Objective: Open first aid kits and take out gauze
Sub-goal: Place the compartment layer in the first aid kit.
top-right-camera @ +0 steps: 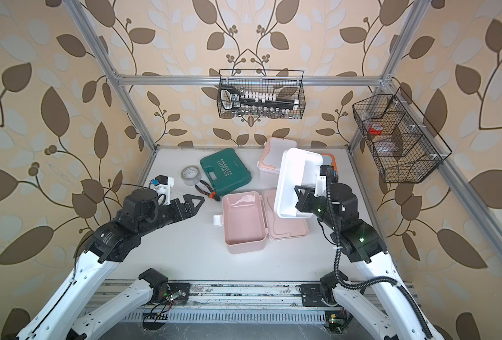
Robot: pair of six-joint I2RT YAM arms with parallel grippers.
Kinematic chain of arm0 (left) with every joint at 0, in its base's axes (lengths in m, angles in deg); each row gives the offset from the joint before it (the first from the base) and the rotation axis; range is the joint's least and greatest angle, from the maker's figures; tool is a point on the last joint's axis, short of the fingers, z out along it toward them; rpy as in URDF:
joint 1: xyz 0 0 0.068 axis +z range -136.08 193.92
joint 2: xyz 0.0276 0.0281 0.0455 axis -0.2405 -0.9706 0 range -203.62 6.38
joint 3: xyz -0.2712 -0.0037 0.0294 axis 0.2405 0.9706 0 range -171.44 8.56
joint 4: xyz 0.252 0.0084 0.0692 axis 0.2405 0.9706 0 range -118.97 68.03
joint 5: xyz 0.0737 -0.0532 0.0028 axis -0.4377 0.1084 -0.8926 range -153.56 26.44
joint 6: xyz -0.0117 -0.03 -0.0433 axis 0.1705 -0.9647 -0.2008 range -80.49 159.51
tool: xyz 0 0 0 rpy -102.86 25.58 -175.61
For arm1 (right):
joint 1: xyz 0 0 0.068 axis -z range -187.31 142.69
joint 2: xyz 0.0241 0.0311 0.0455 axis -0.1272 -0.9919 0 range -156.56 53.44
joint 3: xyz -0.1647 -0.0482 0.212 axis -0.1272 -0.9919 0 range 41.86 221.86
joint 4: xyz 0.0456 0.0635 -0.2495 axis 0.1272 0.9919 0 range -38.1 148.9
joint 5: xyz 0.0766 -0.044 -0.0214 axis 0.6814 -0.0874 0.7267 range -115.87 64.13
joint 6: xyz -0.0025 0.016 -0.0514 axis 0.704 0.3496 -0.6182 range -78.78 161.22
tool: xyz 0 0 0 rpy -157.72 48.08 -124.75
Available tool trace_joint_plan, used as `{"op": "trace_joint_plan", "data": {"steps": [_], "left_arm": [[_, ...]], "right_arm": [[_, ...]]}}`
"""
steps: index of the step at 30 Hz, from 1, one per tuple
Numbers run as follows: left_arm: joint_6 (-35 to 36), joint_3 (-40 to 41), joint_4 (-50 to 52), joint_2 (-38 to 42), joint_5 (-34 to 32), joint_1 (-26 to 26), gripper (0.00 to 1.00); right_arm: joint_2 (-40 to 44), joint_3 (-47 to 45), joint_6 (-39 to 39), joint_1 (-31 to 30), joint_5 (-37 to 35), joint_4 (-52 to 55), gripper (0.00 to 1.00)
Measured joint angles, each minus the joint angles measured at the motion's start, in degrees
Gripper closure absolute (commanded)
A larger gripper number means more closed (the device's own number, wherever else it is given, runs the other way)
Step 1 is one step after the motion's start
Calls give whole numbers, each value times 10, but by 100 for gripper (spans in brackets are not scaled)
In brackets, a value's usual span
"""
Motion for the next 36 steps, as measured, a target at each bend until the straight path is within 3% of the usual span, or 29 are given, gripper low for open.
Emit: {"op": "trace_joint_plan", "data": {"steps": [4, 9, 15, 20, 27, 36], "left_arm": [[-14, 24, -21, -19, 26, 0, 1], [-36, 53, -38, -46, 57, 0, 1], [-59, 96, -46, -27, 66, 0, 1], [-62, 106, -34, 20, 50, 0, 1], [-62, 106, -11, 54, 31, 0, 1], [-61, 106, -4, 67, 21, 0, 1]], "right_arm": [[-53, -2, 18, -25, 44, -13, 100], [-145, 10, 29, -132, 39, -3, 100], [-291, 120, 45, -259, -30, 66, 100], [-393, 207, 90, -323, -94, 120, 100], [-476, 261, 153, -339, -166, 201, 100], [-518, 280, 188, -340, -190, 235, 100]]}}
